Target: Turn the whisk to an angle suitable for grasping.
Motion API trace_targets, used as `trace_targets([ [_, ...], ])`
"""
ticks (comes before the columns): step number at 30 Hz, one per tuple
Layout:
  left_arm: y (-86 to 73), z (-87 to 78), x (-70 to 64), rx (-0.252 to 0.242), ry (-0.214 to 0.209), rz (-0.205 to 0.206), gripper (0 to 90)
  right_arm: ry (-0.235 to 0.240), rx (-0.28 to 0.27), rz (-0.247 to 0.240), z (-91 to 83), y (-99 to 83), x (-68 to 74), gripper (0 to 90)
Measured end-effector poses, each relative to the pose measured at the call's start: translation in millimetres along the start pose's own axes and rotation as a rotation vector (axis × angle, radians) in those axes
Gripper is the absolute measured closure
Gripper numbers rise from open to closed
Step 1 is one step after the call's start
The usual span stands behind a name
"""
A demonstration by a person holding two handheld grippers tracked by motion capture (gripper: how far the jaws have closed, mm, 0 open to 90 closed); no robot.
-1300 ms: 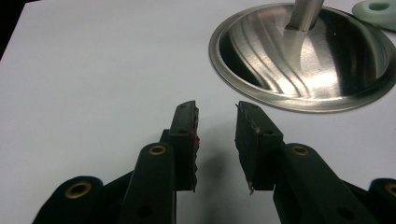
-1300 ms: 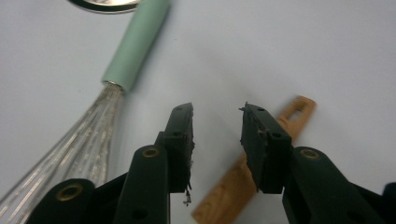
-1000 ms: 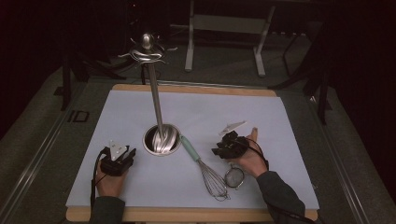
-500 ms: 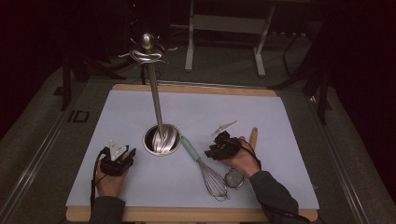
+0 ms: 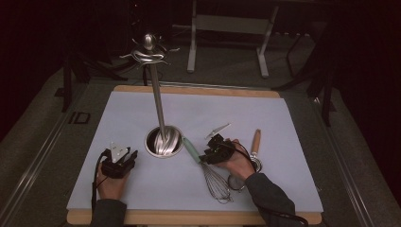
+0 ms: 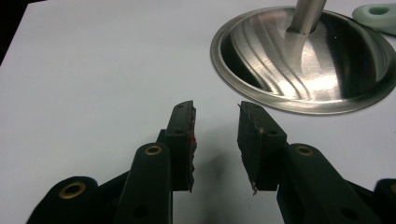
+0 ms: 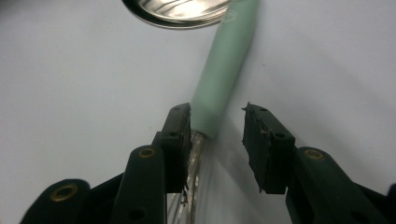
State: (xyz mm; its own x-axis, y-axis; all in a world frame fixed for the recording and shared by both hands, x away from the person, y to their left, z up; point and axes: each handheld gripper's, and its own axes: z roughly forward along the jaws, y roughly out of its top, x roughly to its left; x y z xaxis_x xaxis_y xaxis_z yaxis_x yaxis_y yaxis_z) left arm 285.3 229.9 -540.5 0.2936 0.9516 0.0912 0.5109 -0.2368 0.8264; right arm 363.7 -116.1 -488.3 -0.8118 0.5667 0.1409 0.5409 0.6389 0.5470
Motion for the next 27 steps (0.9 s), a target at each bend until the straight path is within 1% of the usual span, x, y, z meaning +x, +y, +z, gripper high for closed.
trace_targets([
  [3, 0.0, 0.0, 0.1, 0.000, 0.000, 0.000, 66.7, 0.027, -0.001, 0.018, 3.2, 1.6, -0.2, 61.3],
  [6, 0.0, -0.1, 0.1, 0.000, 0.000, 0.000, 66.5, 0.041, 0.010, 0.029, 6.7, 3.0, -0.6, 61.7],
  [10, -0.1, -0.3, 0.3, -0.002, 0.000, -0.003, 66.5, 0.046, 0.050, 0.035, 12.9, 4.6, -0.7, 62.5],
  [13, -0.1, -0.3, 0.3, -0.003, -0.001, -0.004, 66.5, 0.047, 0.061, 0.042, 15.6, 4.7, -1.3, 63.0],
  [14, -0.2, -0.4, 0.5, -0.003, -0.001, -0.005, 66.4, 0.065, 0.078, 0.062, 19.9, 5.3, -2.0, 64.3],
  [16, -0.2, -0.4, 0.5, -0.003, -0.001, -0.005, 66.4, 0.063, 0.095, 0.068, 24.2, 6.1, -1.5, 63.7],
  [18, -0.2, -0.5, 0.6, -0.003, -0.001, -0.004, 66.4, 0.072, 0.105, 0.082, 26.5, 7.3, -1.8, 63.5],
  [21, -0.2, -0.5, 0.3, -0.004, 0.001, -0.005, 66.4, 0.071, 0.132, 0.101, 30.6, 8.9, -0.9, 63.9],
  [24, -0.2, -0.6, 0.5, -0.004, 0.000, -0.004, 66.4, 0.069, 0.134, 0.109, 31.6, 10.4, -1.4, 65.1],
  [27, -0.3, -0.6, 0.5, -0.005, 0.000, -0.004, 66.3, 0.067, 0.136, 0.148, 31.3, 10.8, -1.9, 66.5],
])
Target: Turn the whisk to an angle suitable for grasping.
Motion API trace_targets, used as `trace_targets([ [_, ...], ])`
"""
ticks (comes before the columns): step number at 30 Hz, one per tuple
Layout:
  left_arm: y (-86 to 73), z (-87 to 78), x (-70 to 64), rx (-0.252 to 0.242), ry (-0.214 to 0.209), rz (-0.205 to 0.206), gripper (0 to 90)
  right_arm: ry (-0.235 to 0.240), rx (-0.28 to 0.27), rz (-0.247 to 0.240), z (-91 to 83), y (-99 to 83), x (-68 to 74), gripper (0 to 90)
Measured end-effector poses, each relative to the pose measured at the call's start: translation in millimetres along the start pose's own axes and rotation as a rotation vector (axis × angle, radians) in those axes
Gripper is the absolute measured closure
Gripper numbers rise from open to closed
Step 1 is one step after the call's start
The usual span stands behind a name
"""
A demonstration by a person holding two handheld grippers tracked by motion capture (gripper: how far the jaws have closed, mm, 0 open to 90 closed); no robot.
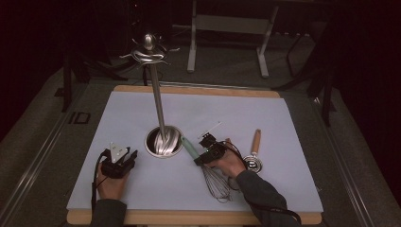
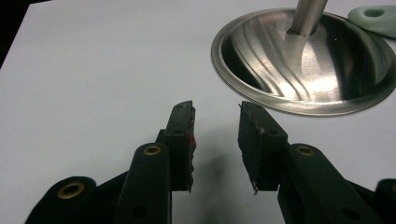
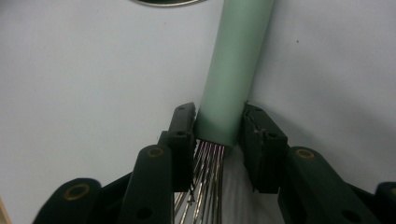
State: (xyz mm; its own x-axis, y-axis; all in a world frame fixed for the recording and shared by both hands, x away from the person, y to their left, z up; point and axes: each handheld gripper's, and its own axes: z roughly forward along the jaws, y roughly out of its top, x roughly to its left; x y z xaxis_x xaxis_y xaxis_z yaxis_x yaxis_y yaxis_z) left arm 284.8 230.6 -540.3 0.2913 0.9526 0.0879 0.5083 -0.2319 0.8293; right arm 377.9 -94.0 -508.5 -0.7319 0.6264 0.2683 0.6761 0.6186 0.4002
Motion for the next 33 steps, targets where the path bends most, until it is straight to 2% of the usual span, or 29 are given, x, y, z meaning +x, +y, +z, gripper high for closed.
trace_targets([
  [6, -0.1, -0.3, 0.5, -0.003, -0.001, -0.003, 66.2, 0.007, -0.033, 0.032, -3.2, 0.7, -0.8, 68.7],
  [26, -0.2, -0.6, 0.4, -0.006, 0.002, -0.002, 66.2, 0.025, -0.115, 0.026, -22.6, 4.1, 3.0, 69.1],
  [33, -0.2, -0.5, 0.5, -0.006, 0.002, -0.003, 66.3, 0.068, -0.153, 0.037, -28.2, 6.5, 3.6, 69.2],
])
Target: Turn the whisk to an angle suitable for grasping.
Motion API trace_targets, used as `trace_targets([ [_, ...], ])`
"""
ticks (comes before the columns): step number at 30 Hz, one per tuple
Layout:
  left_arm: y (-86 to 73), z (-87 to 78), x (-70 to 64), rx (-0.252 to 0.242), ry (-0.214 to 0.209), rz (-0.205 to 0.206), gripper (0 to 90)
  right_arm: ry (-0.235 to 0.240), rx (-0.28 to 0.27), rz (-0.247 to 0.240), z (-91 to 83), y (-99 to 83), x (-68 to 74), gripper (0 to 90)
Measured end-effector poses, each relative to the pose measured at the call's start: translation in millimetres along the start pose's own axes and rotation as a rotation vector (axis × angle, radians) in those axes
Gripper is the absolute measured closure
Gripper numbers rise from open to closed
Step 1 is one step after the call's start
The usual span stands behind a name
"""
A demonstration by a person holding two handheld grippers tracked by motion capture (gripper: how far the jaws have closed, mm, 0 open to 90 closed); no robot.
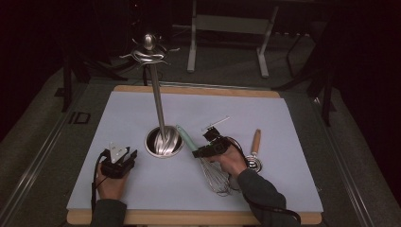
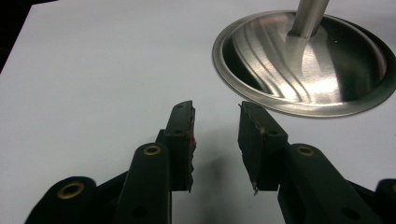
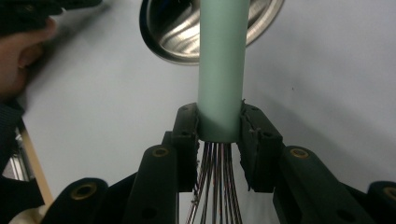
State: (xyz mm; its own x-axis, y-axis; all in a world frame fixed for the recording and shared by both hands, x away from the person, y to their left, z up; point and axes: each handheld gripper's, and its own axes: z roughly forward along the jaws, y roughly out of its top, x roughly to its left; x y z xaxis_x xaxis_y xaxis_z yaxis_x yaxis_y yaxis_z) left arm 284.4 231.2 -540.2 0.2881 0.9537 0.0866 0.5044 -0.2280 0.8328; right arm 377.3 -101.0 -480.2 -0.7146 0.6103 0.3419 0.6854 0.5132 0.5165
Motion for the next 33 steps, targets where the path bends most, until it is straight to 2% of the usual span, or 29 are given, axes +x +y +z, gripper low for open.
trace_targets([
  [12, 0.0, 0.0, 0.0, 0.000, 0.000, 0.000, 66.3, 0.010, -0.056, -0.006, -11.7, 7.2, 3.3, 69.2],
  [14, 0.0, -0.3, 0.2, 0.000, 0.002, -0.003, 66.3, 0.008, -0.074, -0.041, -15.3, 8.5, 4.2, 69.2],
  [23, -0.3, -0.5, 0.7, -0.007, 0.000, -0.012, 66.3, -0.002, -0.124, -0.092, -24.5, 12.4, 7.6, 69.2],
  [33, -0.6, -1.3, 1.7, -0.014, 0.000, -0.021, 66.3, -0.008, -0.173, -0.119, -35.4, 17.0, 10.3, 69.3],
])
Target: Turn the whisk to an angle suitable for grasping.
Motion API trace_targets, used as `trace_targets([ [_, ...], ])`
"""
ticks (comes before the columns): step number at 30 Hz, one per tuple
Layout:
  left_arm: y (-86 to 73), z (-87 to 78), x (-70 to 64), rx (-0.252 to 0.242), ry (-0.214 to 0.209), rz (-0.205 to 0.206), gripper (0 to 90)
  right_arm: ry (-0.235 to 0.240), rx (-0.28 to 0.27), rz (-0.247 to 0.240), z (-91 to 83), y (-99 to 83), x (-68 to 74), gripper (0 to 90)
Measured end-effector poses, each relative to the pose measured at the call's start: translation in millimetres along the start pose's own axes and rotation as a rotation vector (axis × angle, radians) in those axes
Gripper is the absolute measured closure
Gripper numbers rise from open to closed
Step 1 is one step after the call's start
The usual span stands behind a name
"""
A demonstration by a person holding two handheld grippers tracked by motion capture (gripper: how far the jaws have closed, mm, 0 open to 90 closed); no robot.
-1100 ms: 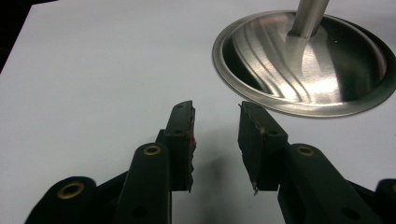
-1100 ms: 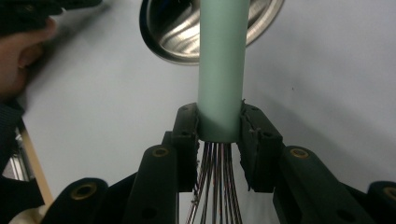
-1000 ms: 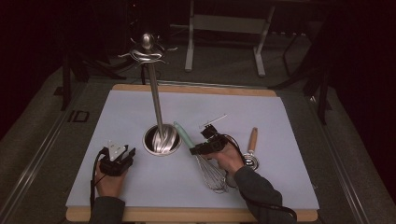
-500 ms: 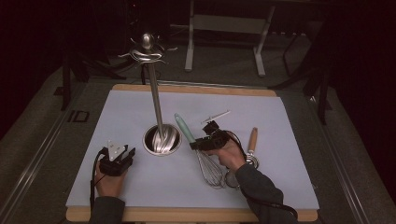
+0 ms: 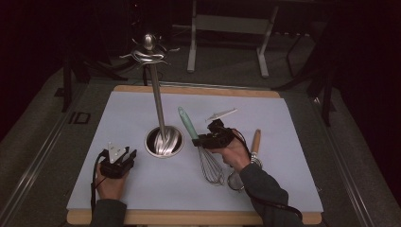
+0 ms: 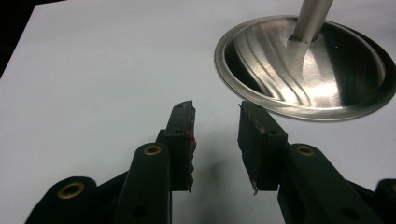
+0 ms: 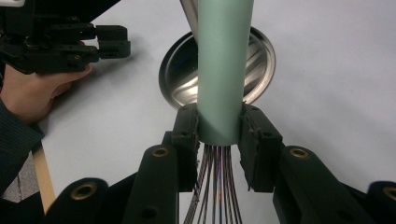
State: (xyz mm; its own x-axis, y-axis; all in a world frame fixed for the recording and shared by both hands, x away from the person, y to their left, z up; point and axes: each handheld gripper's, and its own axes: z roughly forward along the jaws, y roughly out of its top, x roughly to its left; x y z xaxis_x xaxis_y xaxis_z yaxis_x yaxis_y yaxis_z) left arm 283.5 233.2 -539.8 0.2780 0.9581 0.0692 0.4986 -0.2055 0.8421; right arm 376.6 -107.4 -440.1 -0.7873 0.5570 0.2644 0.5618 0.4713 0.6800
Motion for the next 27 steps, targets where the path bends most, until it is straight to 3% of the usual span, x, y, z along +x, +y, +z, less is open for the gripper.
trace_targets([
  [6, -0.1, -0.2, 0.0, -0.001, 0.001, -0.002, 66.4, -0.010, -0.028, 0.000, -5.7, 3.0, -1.3, 69.2],
  [9, -0.1, -0.4, 0.3, -0.001, 0.000, -0.001, 66.4, 0.017, -0.039, 0.000, -7.9, 4.2, -2.0, 69.2],
  [27, -0.2, -0.4, 0.2, -0.004, 0.002, -0.006, 66.4, 0.023, -0.128, -0.134, -28.0, 16.9, -0.2, 69.2],
])
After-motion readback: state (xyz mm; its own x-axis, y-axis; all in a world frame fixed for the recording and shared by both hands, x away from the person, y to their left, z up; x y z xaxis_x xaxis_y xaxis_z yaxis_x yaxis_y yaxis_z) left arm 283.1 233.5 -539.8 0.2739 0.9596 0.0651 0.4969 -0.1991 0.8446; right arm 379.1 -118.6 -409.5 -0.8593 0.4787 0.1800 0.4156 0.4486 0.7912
